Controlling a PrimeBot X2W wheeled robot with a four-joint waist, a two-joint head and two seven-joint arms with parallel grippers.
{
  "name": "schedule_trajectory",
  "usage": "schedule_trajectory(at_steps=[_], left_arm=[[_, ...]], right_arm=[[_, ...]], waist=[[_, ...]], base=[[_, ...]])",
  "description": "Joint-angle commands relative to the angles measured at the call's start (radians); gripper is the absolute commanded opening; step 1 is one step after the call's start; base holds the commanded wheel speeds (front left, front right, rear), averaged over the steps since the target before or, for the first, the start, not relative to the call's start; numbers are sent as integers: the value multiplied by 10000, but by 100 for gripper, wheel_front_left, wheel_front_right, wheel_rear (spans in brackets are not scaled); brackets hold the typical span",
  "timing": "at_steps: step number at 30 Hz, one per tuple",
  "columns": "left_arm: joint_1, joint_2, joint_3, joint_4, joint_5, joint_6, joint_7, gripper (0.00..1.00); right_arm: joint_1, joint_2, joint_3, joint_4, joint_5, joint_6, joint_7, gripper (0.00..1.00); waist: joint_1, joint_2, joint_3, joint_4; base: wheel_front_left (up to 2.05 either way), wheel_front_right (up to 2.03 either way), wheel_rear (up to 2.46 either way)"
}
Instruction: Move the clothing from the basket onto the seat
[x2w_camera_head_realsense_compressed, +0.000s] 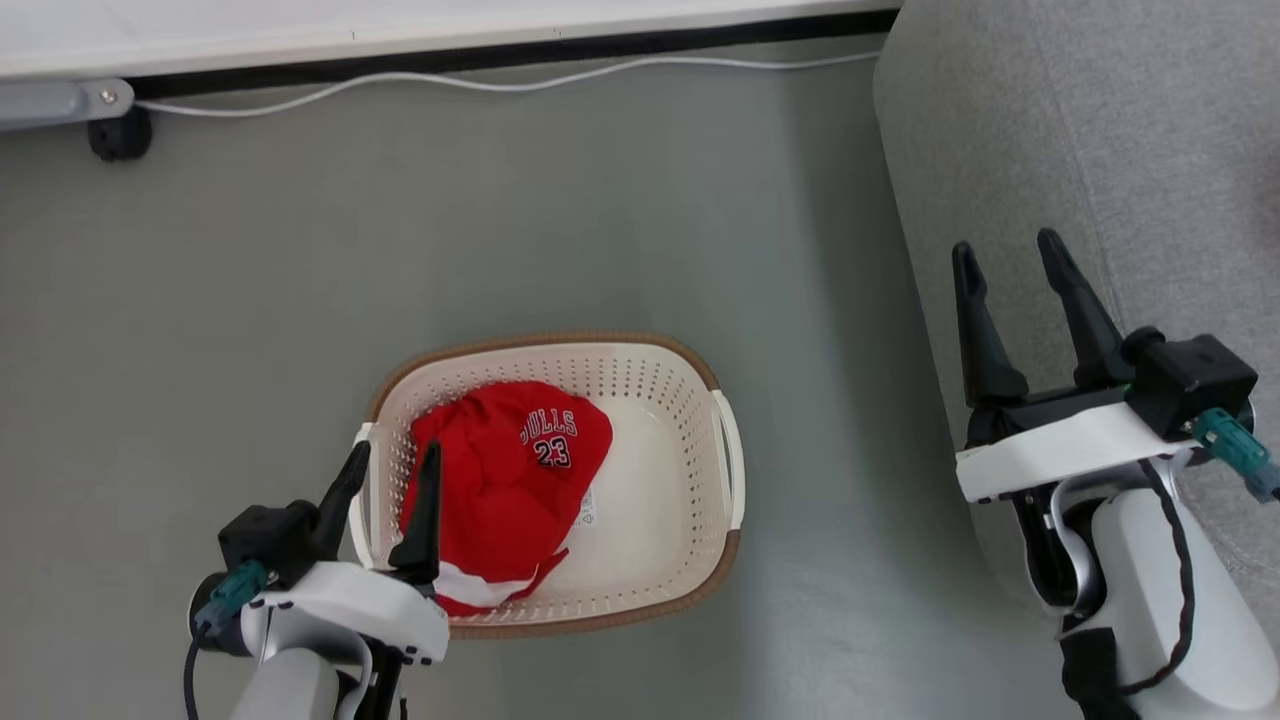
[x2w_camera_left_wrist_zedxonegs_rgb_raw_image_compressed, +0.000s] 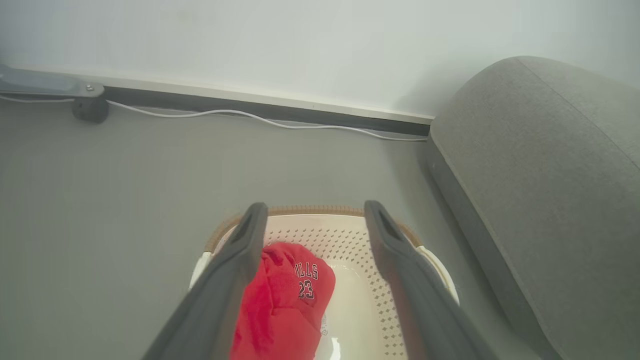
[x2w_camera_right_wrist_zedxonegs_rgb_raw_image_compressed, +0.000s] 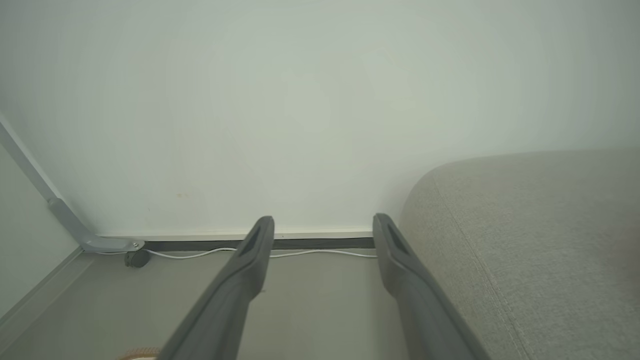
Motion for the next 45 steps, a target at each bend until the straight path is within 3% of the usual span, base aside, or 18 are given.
schedule_trajectory(at_steps=[1, 15, 33, 45], left_arm=[[-426, 167, 147, 15, -152, -40, -61, 100], [-3026, 553, -1315, 2686, -728, -40, -61, 100], [-6220, 905, -4016, 6979, 545, -33, 185, 100], [-7302, 1125, -5511, 7907, 1958, 733, 1769, 100]], right_arm=[[-247, 60, 190, -383, -115, 27, -134, 100], [-1284, 72, 405, -976, 95, 27, -134, 100], [-1629, 73, 727, -1303, 593, 27, -134, 100], [-1565, 74, 799, -1547, 1028, 27, -134, 100]], waist=[[0, -1, 612, -114], [0, -1, 2657, -570], [0, -1, 3890, -1007], [0, -1, 4494, -1361]], base=[[0, 0, 0], [0, 0, 0], [0, 0, 0], [0, 0, 0]])
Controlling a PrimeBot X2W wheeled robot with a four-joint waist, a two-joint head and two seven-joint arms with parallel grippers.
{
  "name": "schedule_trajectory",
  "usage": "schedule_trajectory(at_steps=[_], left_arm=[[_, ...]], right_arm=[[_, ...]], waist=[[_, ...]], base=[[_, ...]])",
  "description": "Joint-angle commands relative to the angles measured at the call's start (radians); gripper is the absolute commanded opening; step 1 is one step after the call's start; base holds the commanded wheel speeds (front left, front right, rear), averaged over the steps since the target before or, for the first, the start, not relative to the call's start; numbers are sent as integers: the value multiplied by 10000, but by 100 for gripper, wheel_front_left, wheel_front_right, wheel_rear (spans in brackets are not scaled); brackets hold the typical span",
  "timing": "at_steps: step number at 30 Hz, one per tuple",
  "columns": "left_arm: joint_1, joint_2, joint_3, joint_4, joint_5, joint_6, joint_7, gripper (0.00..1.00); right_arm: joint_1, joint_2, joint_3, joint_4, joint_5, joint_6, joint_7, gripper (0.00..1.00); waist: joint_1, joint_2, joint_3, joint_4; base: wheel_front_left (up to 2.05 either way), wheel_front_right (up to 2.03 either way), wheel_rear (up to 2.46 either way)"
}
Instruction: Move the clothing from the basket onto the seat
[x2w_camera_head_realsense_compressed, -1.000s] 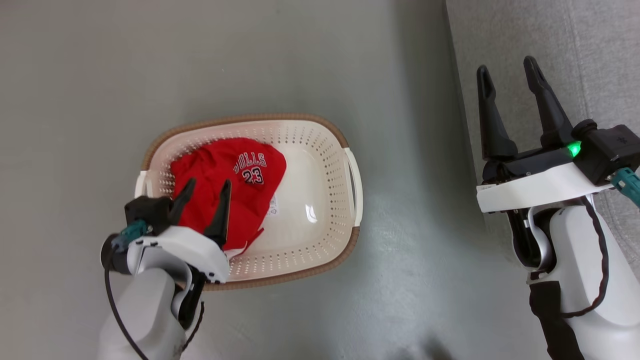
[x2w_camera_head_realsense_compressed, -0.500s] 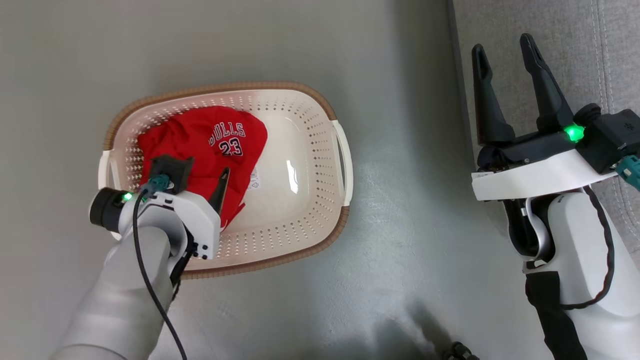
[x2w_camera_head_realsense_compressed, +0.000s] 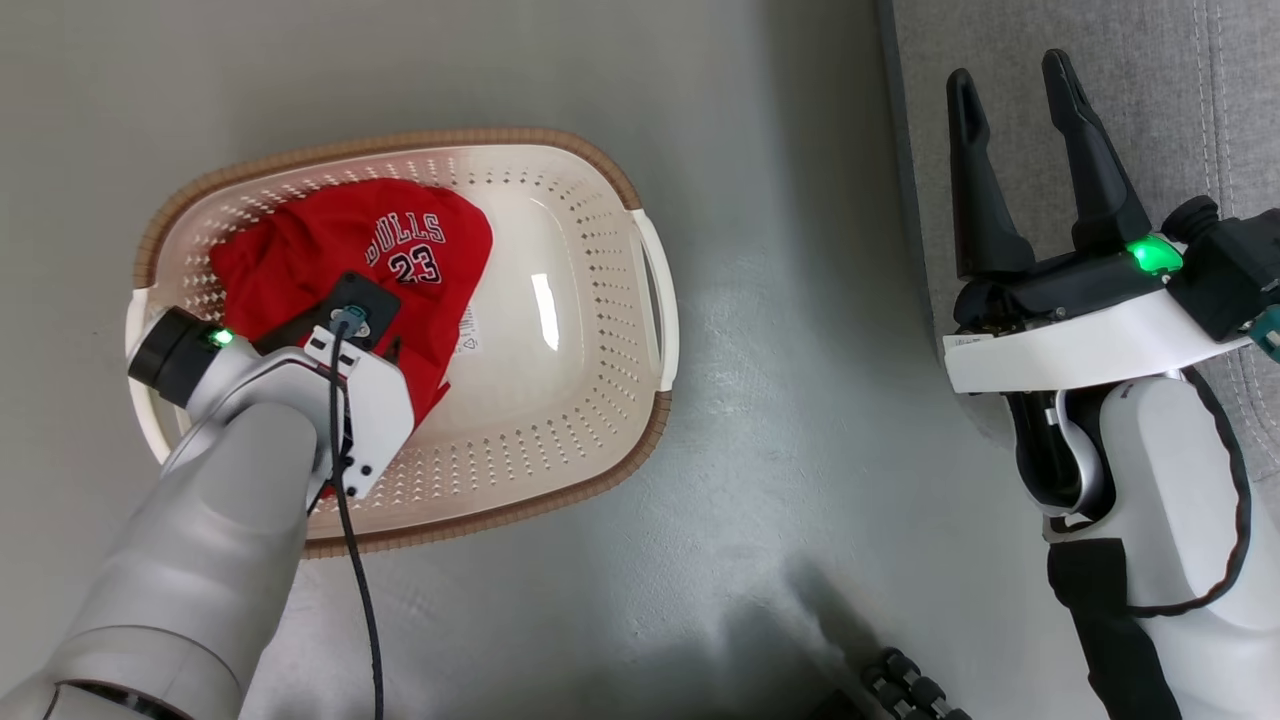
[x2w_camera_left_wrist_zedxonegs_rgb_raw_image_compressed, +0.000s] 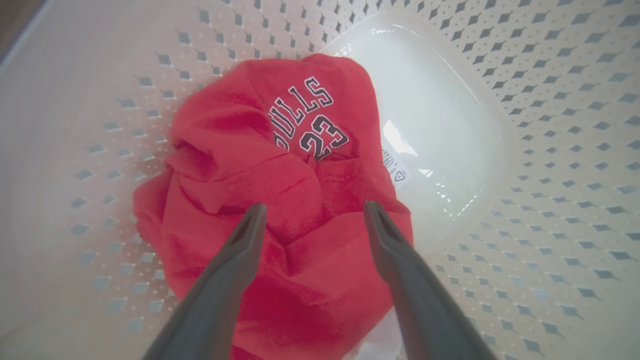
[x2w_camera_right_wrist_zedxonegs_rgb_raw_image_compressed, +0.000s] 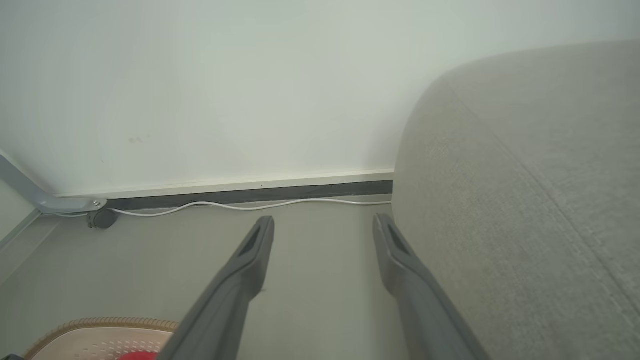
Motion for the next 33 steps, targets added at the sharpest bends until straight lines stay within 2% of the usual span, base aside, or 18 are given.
schedule_trajectory(at_steps=[1, 7, 13, 22, 23, 25, 33], left_arm=[[-145, 299, -151, 13, 342, 202, 213, 100], [-424, 537, -1018, 84, 1149, 554, 1078, 100], [-616, 889, -1416, 110, 1466, 752, 1432, 100], [-766, 1333, -1756, 126, 1642, 763, 1664, 100], [-801, 1394, -1761, 127, 1624, 740, 1638, 89], [-861, 1533, -1768, 129, 1583, 677, 1564, 0], [-778, 1732, -1890, 134, 1446, 382, 1305, 0]], right_arm=[[185, 56, 185, -336, 143, 27, -116, 100], [156, 56, 217, -477, 355, 27, -116, 100], [133, 56, 183, -655, 556, 27, -116, 100], [52, 56, 178, -817, 798, 27, -116, 100], [32, 56, 197, -833, 836, 27, -116, 100], [-19, 57, 241, -854, 910, 27, -116, 100], [-132, 57, 256, -716, 1051, 27, -116, 100]], waist=[[0, 0, 140, -92], [0, 0, 448, -291], [0, 0, 812, -476], [0, 0, 1197, -640], [0, 0, 1234, -671], [0, 0, 1295, -740], [0, 0, 1073, -857]], base=[[0, 0, 0], [0, 0, 0], [0, 0, 0], [0, 0, 0], [0, 0, 0], [0, 0, 0], [0, 0, 0]])
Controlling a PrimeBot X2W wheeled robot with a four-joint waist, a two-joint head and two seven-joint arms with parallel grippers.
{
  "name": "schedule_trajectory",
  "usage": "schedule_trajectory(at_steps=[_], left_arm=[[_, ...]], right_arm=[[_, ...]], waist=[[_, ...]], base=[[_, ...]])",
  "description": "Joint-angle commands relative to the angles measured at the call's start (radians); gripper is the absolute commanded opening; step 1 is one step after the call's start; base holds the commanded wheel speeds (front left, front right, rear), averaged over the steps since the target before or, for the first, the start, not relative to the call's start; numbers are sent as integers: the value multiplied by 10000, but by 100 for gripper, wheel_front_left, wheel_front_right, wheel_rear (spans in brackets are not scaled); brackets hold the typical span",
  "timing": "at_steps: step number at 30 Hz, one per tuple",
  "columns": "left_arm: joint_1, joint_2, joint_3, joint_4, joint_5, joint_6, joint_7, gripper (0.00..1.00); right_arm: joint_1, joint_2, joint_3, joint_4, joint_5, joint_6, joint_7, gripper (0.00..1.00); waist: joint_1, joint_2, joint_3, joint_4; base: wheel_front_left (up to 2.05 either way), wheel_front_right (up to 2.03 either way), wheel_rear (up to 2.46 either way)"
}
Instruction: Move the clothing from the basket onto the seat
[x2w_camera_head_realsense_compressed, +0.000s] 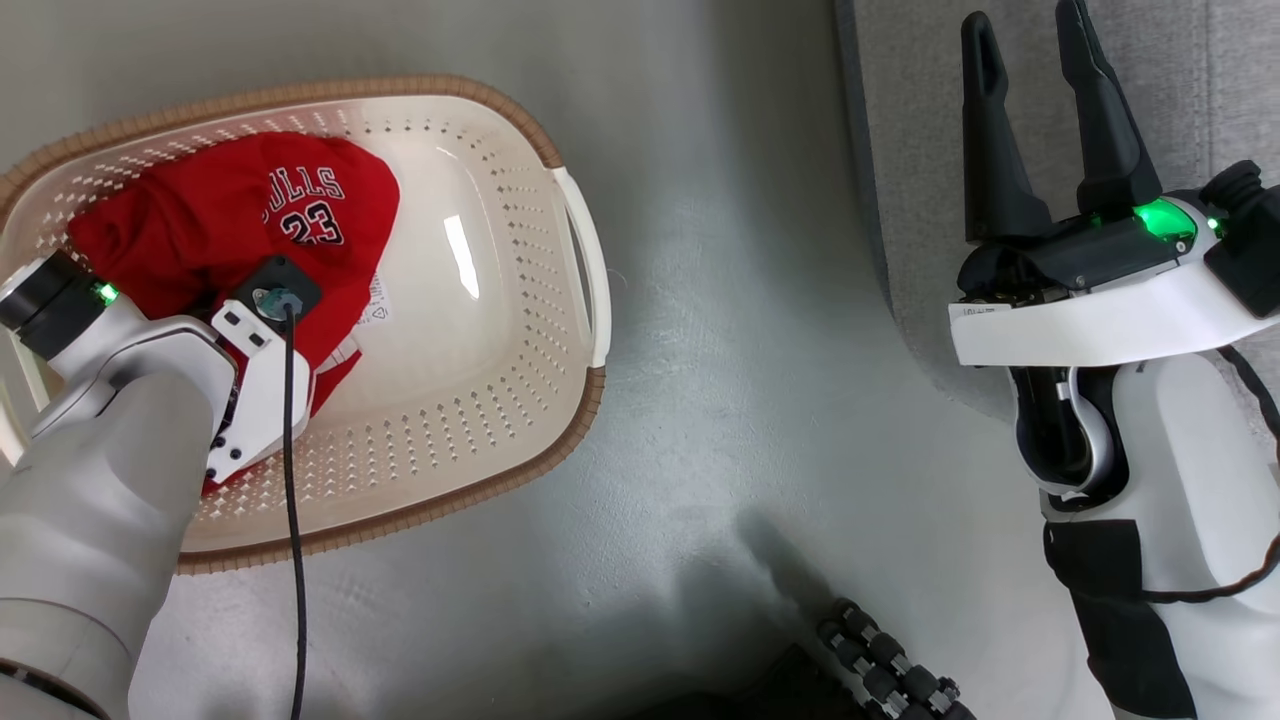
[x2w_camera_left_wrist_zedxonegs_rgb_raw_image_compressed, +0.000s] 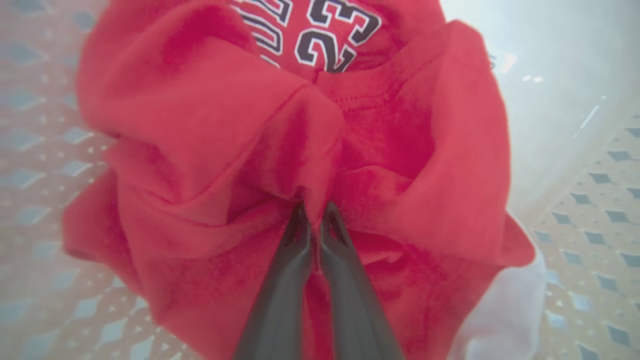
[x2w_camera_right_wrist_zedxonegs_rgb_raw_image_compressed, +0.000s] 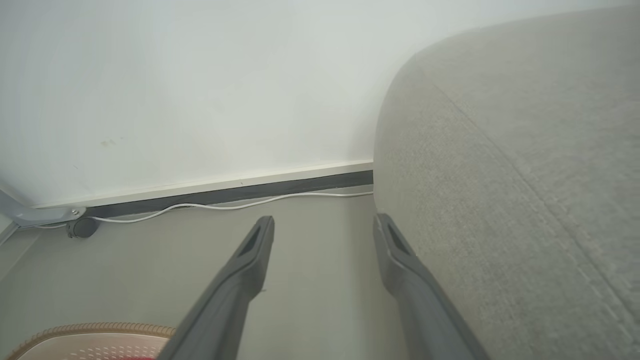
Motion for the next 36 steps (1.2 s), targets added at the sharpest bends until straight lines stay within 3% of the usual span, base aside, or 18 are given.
schedule_trajectory(at_steps=[1, 14, 19, 36], left_arm=[[131, 266, 125, -29, -106, -60, -112, 0], [1157, -381, 201, -28, -747, -317, -923, 0], [1825, -495, 312, -28, -1095, -467, -1750, 0], [3009, -1995, 1061, -104, -2599, -758, -3022, 0]], right_arm=[[225, 18, 105, -143, 96, 27, -116, 100], [430, 18, -11, 419, -73, 27, -116, 100], [595, 18, 16, 744, -267, 27, -116, 100], [1551, 18, -230, 1816, -977, 27, -116, 100]], waist=[[-1, 0, -140, -19], [-1, 0, -1812, 221], [-1, 0, -2639, 436], [-1, 0, -5263, 1308]], base=[[0, 0, 0], [0, 0, 0], [0, 0, 0], [0, 0, 0]])
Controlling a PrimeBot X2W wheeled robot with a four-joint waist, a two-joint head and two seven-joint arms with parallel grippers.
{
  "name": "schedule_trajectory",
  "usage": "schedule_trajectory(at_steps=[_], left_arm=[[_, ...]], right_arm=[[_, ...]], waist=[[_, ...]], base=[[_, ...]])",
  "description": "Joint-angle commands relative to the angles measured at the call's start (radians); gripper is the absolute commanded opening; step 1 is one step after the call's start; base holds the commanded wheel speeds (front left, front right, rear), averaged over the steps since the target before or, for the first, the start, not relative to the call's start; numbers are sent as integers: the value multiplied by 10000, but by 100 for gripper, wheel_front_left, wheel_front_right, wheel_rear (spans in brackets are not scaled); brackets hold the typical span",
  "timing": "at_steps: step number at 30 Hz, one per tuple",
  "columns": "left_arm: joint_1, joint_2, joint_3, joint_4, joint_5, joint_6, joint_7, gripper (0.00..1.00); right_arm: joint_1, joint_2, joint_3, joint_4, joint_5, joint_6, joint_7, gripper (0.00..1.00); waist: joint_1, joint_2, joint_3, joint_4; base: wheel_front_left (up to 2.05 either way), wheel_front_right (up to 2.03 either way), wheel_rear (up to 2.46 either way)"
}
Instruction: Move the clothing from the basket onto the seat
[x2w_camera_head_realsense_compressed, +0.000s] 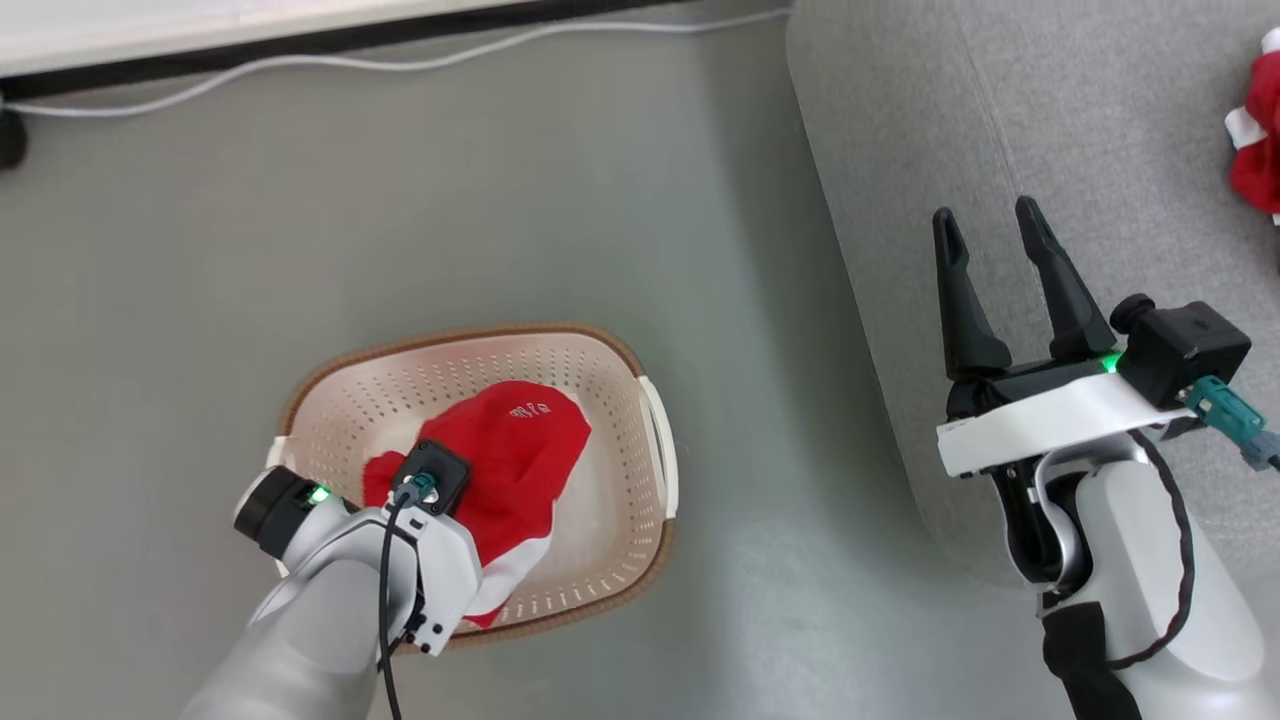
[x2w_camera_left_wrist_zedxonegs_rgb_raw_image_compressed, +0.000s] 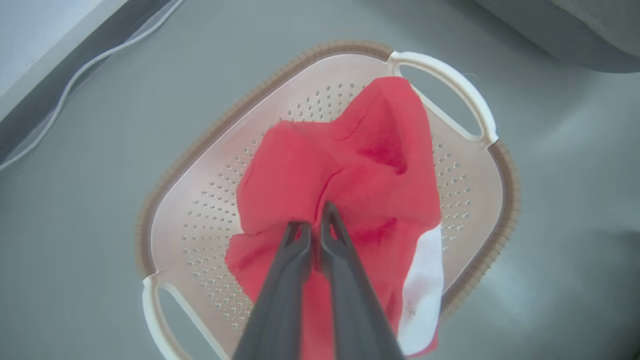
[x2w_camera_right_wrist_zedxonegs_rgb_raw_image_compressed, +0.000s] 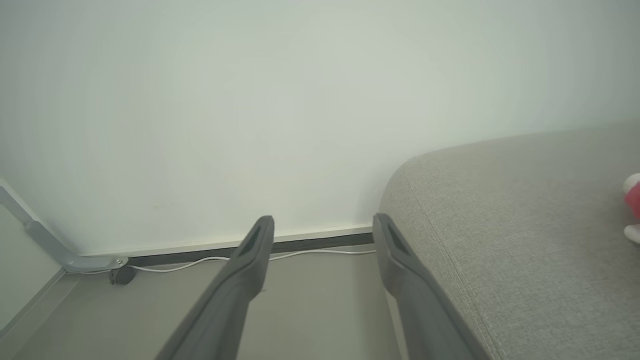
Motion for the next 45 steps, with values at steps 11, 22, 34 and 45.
schedule_trajectory(at_steps=[11, 22, 34, 45], left_arm=[[644, -186, 684, -1565, -965, 89, -216, 0], [1745, -197, 1378, -3841, -1677, 467, -218, 0], [2103, -114, 2635, -6499, -1656, 486, -219, 0], [1551, 44, 2984, -8363, -1616, 292, -212, 0]], right_arm=[[912, 15, -124, 270, -291, 27, -103, 100], [1448, 15, -153, 655, -401, 27, -103, 100], [1844, 15, -126, 877, -447, 27, -103, 100], [1988, 15, -153, 932, -407, 27, -103, 100]], waist=[[-1, 0, -1630, 756], [-1, 0, -2737, 1130], [-1, 0, -3371, 1259], [-1, 0, -3467, 1326]], base=[[0, 0, 0], [0, 0, 0], [0, 0, 0], [0, 0, 0]])
